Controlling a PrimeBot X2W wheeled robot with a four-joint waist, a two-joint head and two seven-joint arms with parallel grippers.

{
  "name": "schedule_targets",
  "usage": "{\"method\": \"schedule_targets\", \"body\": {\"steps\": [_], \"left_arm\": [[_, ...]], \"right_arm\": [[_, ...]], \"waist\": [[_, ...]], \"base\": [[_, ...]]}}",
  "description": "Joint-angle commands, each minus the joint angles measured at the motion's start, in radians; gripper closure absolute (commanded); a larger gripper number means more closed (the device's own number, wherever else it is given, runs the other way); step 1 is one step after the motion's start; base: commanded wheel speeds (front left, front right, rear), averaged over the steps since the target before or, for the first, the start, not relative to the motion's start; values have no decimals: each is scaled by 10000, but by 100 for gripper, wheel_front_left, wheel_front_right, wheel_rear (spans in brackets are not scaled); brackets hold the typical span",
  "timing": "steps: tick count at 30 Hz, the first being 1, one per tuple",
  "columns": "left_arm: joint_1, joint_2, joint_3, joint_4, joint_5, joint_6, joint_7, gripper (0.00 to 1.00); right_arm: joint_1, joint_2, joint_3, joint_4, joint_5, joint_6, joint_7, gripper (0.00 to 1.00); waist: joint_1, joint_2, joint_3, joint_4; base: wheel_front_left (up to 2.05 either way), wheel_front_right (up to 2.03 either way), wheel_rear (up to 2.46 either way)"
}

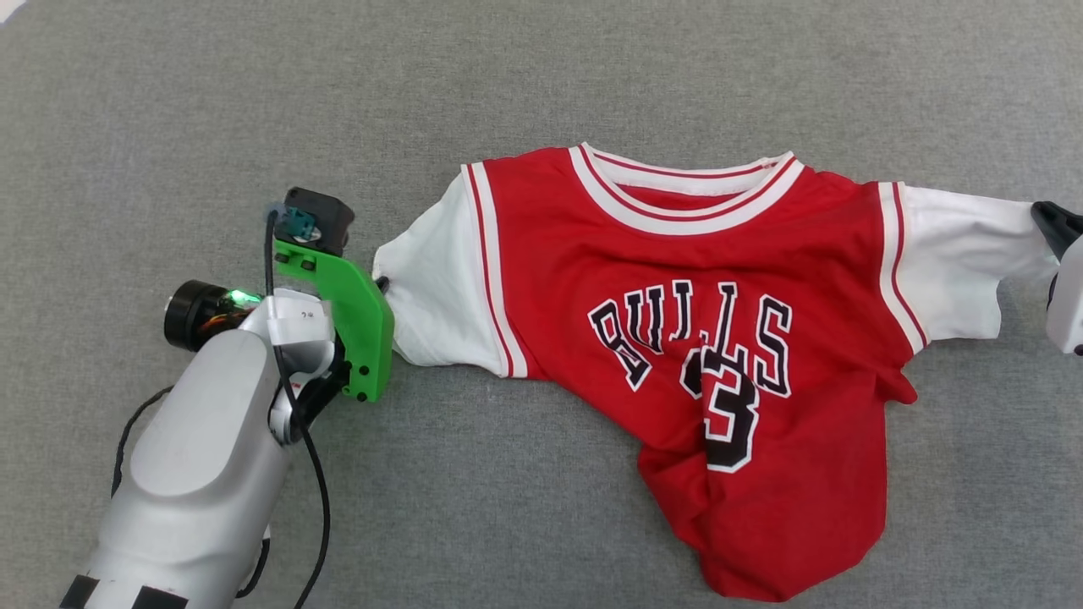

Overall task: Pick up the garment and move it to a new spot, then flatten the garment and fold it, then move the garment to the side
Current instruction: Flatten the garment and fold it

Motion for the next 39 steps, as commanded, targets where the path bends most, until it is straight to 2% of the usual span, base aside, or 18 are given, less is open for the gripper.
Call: {"method": "schedule_targets", "body": {"steps": [1,8,13,16,27,34,39], "left_arm": [[486,-96,-185,403,-36,-34,31,100],[762,85,86,21,97,96,-1603,100],[989,511,483,-964,222,299,-2706,100],[1207,839,743,-1703,241,461,-3019,100],[2097,1887,1660,-4909,205,1252,-2944,100],[2499,2513,2337,-6694,184,1688,-2738,100],[2575,2711,2888,-7639,74,1973,-2821,100]], "right_arm": [[-125,-74,20,24,84,-7,-86,100],[50,-494,211,116,236,-7,-453,100],[287,-942,258,135,290,-7,-642,100],[265,-1074,275,-157,356,-7,-590,100],[143,-1771,289,-1364,674,-7,-206,100],[54,-2126,190,-1870,936,-7,-147,100],[-64,-2301,160,-2134,1007,-7,-374,100]], "waist": [[0,119,-100,67],[0,119,-844,188],[0,119,-1604,205],[0,119,-2086,170],[0,119,-3482,50],[0,119,-3856,-19],[0,119,-3877,-55]], "base": [[0,0,0],[0,0,0],[0,0,0],[0,0,0],[0,0,0],[0,0,0],[0,0,0]]}}
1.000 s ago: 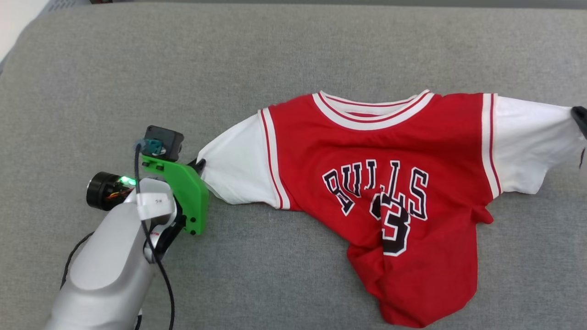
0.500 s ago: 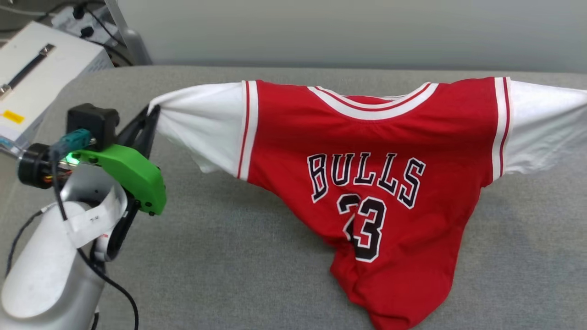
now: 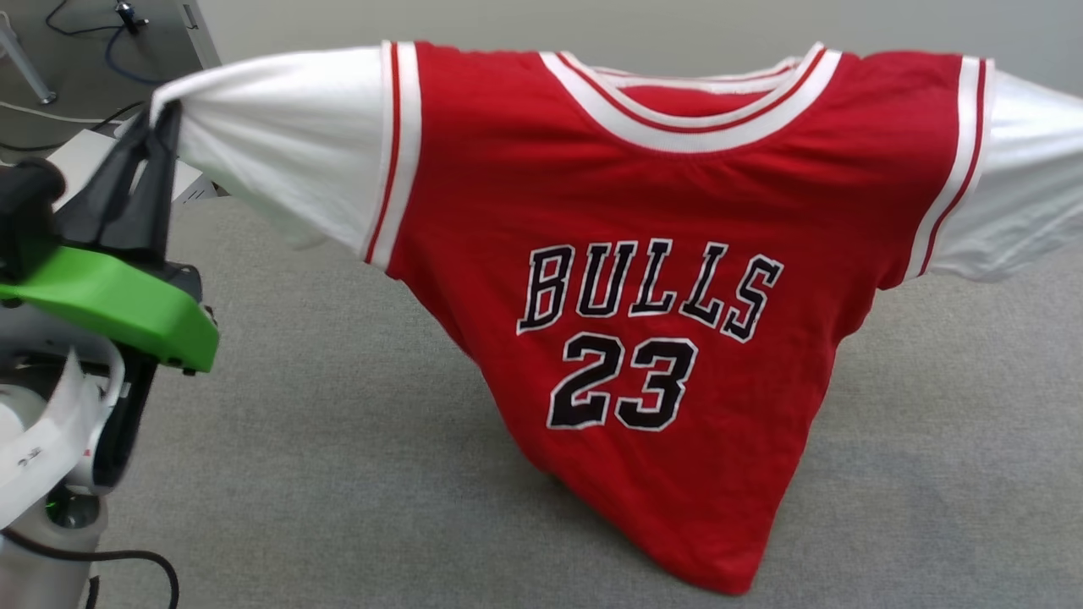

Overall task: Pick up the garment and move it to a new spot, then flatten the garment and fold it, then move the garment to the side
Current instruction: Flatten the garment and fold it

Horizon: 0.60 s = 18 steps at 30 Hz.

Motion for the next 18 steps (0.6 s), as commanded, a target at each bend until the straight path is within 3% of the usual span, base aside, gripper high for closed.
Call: {"method": "schedule_targets", "body": {"steps": [1,10,18], "left_arm": [[106,145,173,-197,-54,132,-74,100],[-800,469,787,-475,-236,58,-318,100],[-2465,822,597,546,-347,-663,-331,100]], "right_arm": [[-198,-79,-88,-82,89,-7,-132,100],[-1508,-378,119,-48,189,-7,-802,100],[-3715,-926,1061,828,-28,-7,-1592,100]], "waist": [[1,119,69,-26],[1,119,903,-132],[1,119,2262,-219]], "base": [[0,0,0],[0,0,0],[0,0,0]]}}
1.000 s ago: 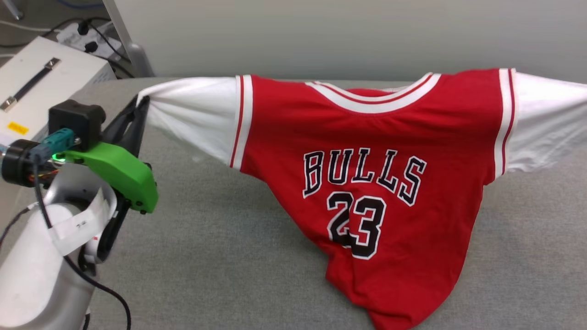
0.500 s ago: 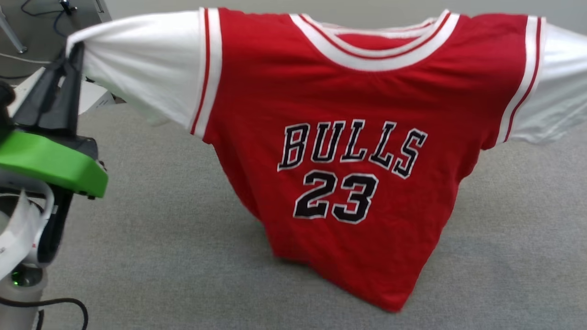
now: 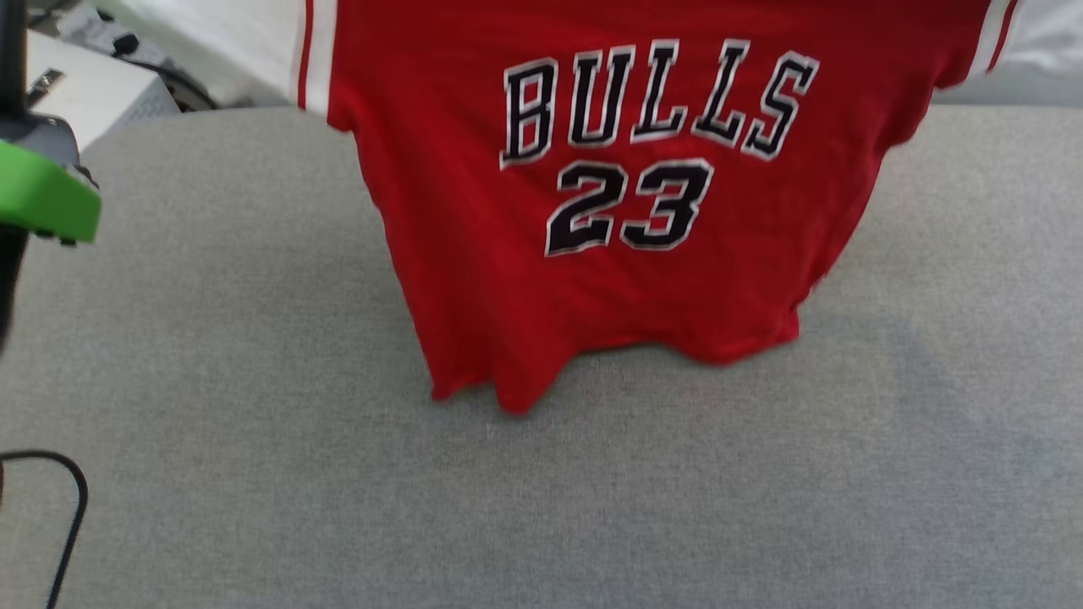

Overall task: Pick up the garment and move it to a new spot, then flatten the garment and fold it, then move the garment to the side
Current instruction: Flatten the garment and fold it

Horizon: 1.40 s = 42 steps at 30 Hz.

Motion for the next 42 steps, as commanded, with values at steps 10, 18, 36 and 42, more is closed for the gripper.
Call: {"method": "schedule_targets", "body": {"steps": [10,18,36,42], "left_arm": [[-3452,364,-729,1991,270,-1077,-147,100],[-6600,-153,-1538,4121,797,-1404,-930,100],[-10899,-1486,-2538,9037,1315,-1568,-4021,100],[-10003,-1913,-3080,9721,1119,-1587,-4403,100]], "right_arm": [[-3513,-175,1376,2327,-773,-9,-1487,100],[-6052,185,1556,4486,-1510,-9,-2412,100],[-10116,2220,435,8474,-4268,-9,-5556,100],[-9169,2513,794,9200,-4377,-9,-6249,100]], "waist": [[0,118,2697,-243],[0,118,4105,-114],[0,118,5570,219],[0,118,5488,289]], "base": [[0,0,0],[0,0,0],[0,0,0],[0,0,0]]}}
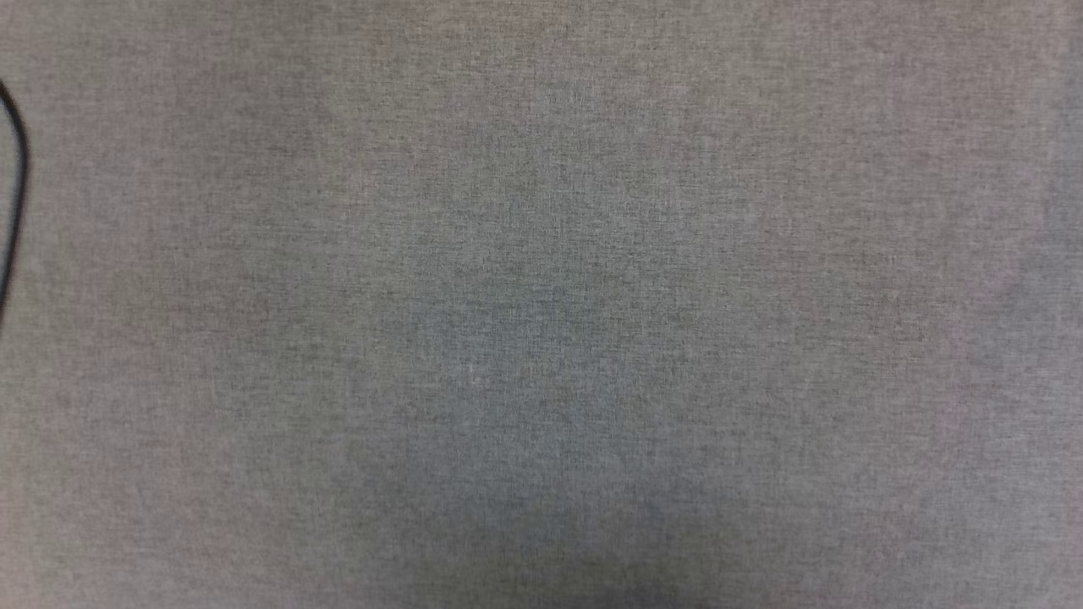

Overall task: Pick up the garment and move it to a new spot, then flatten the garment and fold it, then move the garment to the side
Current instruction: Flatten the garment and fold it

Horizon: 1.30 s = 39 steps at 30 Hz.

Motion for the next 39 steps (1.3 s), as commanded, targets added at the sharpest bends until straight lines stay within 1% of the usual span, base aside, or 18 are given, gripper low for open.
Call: {"method": "schedule_targets", "body": {"steps": [1,4,6,10,15,18,24,28,29,34,39], "left_arm": [[537,-112,-110,105,-198,-22,-90,100],[1392,-257,-316,63,-397,-23,-130,100],[2210,-374,-397,-176,-528,-24,-137,100],[3864,-515,-204,-623,-616,-25,-140,100],[6412,-700,62,-1196,-615,-25,-141,100],[7695,-770,67,-1456,-587,-26,-142,100],[9907,-792,-74,-1862,-581,-26,-142,100],[11103,-724,-233,-1817,-690,-24,-142,100],[11386,-717,-277,-1797,-721,-17,-142,100],[12301,-705,-450,-1792,-850,42,-22,100],[13083,-579,-507,-1892,-1014,132,117,100]], "right_arm": [[407,0,71,119,-3,-19,-194,100],[1010,79,205,299,278,-19,-462,100],[1659,49,590,360,390,-19,-604,100],[2848,22,896,409,878,-19,-844,100],[4885,-44,1447,265,1760,-19,-975,100],[6065,-147,1803,-75,2305,-19,-1026,100],[8600,-571,2348,-977,3677,-19,-995,100],[10247,-867,2856,-1949,4908,-19,-833,100],[10683,-1063,3083,-2275,5128,-19,-808,100],[12326,-1860,3701,-3181,6015,-19,-631,100],[13398,-2300,3901,-3701,6754,-19,-430,100]], "waist": [[-2,119,-134,22],[-2,119,-367,33],[-2,119,-654,67],[-2,119,-1402,85],[-2,119,-2692,103],[-2,119,-3315,102],[-2,119,-4379,105],[-2,119,-4947,82],[-2,119,-5071,77],[-2,119,-5536,66],[-2,119,-5968,-25]], "base": [[0,0,0],[0,0,0],[0,0,0],[0,0,0],[0,0,0],[0,0,0],[0,0,0],[0,0,0],[0,0,0],[0,0,0],[0,0,0]]}}
